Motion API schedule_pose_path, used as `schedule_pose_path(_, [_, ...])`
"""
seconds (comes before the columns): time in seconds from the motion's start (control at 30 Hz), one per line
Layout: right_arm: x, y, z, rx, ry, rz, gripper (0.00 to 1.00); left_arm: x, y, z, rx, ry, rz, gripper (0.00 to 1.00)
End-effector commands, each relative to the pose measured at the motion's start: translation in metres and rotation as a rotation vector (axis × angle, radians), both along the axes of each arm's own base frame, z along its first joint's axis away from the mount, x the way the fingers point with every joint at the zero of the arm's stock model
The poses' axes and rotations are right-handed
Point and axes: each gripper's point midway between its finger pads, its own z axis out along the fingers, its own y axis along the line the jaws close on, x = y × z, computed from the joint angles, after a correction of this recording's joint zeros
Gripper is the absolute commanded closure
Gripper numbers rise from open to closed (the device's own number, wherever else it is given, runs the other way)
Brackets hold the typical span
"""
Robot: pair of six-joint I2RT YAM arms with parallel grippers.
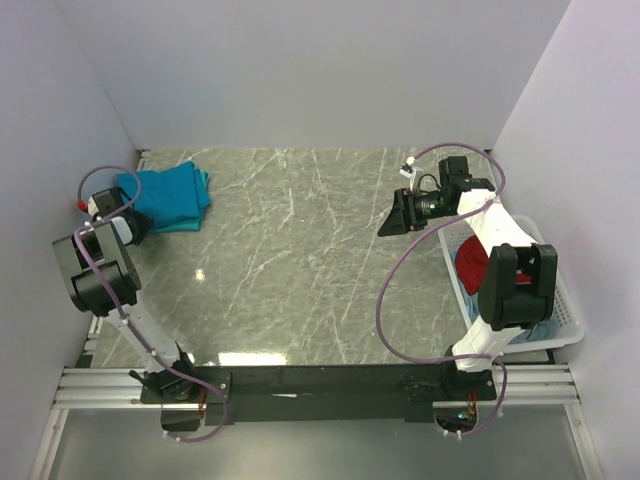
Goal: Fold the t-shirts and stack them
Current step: Neatly place the folded tshirt to the corner
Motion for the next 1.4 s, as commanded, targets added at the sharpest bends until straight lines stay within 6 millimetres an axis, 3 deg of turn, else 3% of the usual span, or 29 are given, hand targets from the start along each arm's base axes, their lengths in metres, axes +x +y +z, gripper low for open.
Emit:
schedule_pose_path(0.0, [0.007, 0.003, 0.013, 0.012, -0.050, 0.019, 0.37, 0.015, 0.010, 0.002, 0.025, 0.008, -0.041, 0.58])
schedule_pose_path(0.13, [0.007, 0.003, 0.012, 0.011, -0.049, 0.018, 0.37, 0.034, 0.013, 0.007, 0.018, -0.005, -0.078, 0.61])
schedule_pose_path(0.2, [0.007, 0.003, 0.011, 0.007, -0.050, 0.018, 0.37, 0.037, 0.010, 0.000, -0.007, 0.008, -0.100, 0.61])
schedule_pose_path(0.33, [0.007, 0.002, 0.010, 0.004, -0.046, 0.015, 0.37, 0.047, 0.003, 0.006, 0.007, -0.002, -0.167, 0.59])
schedule_pose_path(0.43, [0.007, 0.002, 0.010, 0.002, -0.045, 0.017, 0.37, 0.044, -0.005, 0.023, 0.059, -0.036, -0.235, 0.57])
schedule_pose_path(0.47, [0.008, 0.002, 0.010, 0.002, -0.050, 0.018, 0.37, 0.044, -0.007, 0.045, 0.095, -0.075, -0.253, 0.57])
schedule_pose_path(0.53, [0.008, 0.002, 0.009, 0.003, -0.045, 0.016, 0.37, 0.036, -0.012, 0.057, 0.146, -0.088, -0.285, 0.52])
schedule_pose_path(0.57, [0.007, 0.003, 0.010, 0.006, -0.045, 0.019, 0.37, 0.034, -0.012, 0.081, 0.186, -0.129, -0.287, 0.50])
schedule_pose_path(0.63, [0.007, 0.002, 0.009, 0.006, -0.040, 0.017, 0.37, 0.027, -0.012, 0.094, 0.228, -0.141, -0.285, 0.45])
schedule_pose_path(0.67, [0.007, 0.002, 0.009, 0.006, -0.042, 0.017, 0.37, 0.024, -0.011, 0.112, 0.260, -0.167, -0.272, 0.44])
schedule_pose_path(0.77, [0.007, 0.003, 0.011, 0.009, -0.045, 0.019, 0.37, 0.024, -0.015, 0.130, 0.283, -0.201, -0.274, 0.45])
schedule_pose_path(0.83, [0.007, 0.002, 0.010, 0.007, -0.048, 0.019, 0.37, 0.035, -0.023, 0.141, 0.291, -0.221, -0.301, 0.47])
schedule_pose_path(0.87, [0.007, 0.003, 0.010, 0.007, -0.048, 0.020, 0.36, 0.041, -0.027, 0.133, 0.276, -0.203, -0.322, 0.49])
schedule_pose_path(0.9, [0.007, 0.002, 0.010, 0.007, -0.048, 0.019, 0.36, 0.053, -0.036, 0.143, 0.279, -0.215, -0.355, 0.52])
schedule_pose_path(0.93, [0.007, 0.003, 0.010, 0.007, -0.047, 0.020, 0.36, 0.059, -0.041, 0.140, 0.280, -0.199, -0.383, 0.56])
schedule_pose_path(0.97, [0.007, 0.003, 0.011, 0.008, -0.050, 0.021, 0.36, 0.067, -0.045, 0.127, 0.268, -0.168, -0.404, 0.62])
schedule_pose_path(1.0, [0.007, 0.003, 0.011, 0.007, -0.046, 0.021, 0.36, 0.079, -0.055, 0.136, 0.273, -0.172, -0.434, 0.66])
schedule_pose_path(1.07, [0.007, 0.002, 0.011, 0.007, -0.050, 0.023, 0.36, 0.094, -0.062, 0.118, 0.260, -0.133, -0.464, 0.74])
schedule_pose_path(1.1, [0.007, 0.002, 0.011, 0.006, -0.048, 0.022, 0.36, 0.105, -0.064, 0.125, 0.267, -0.148, -0.474, 0.75])
schedule_pose_path(1.17, [0.006, 0.003, 0.011, 0.007, -0.048, 0.026, 0.36, 0.116, -0.073, 0.106, 0.252, -0.111, -0.488, 0.75])
schedule_pose_path(1.2, [0.006, 0.003, 0.009, 0.006, -0.043, 0.026, 0.36, 0.125, -0.077, 0.111, 0.260, -0.122, -0.491, 0.75])
schedule_pose_path(1.23, [0.006, 0.003, 0.010, 0.006, -0.043, 0.027, 0.36, 0.130, -0.076, 0.096, 0.256, -0.092, -0.481, 0.75])
schedule_pose_path(1.33, [0.006, 0.002, 0.009, 0.006, -0.041, 0.026, 0.36, 0.143, -0.079, 0.092, 0.252, -0.095, -0.475, 0.73])
schedule_pose_path(1.37, [0.006, 0.003, 0.008, 0.005, -0.039, 0.028, 0.36, 0.147, -0.080, 0.081, 0.241, -0.078, -0.478, 0.71])
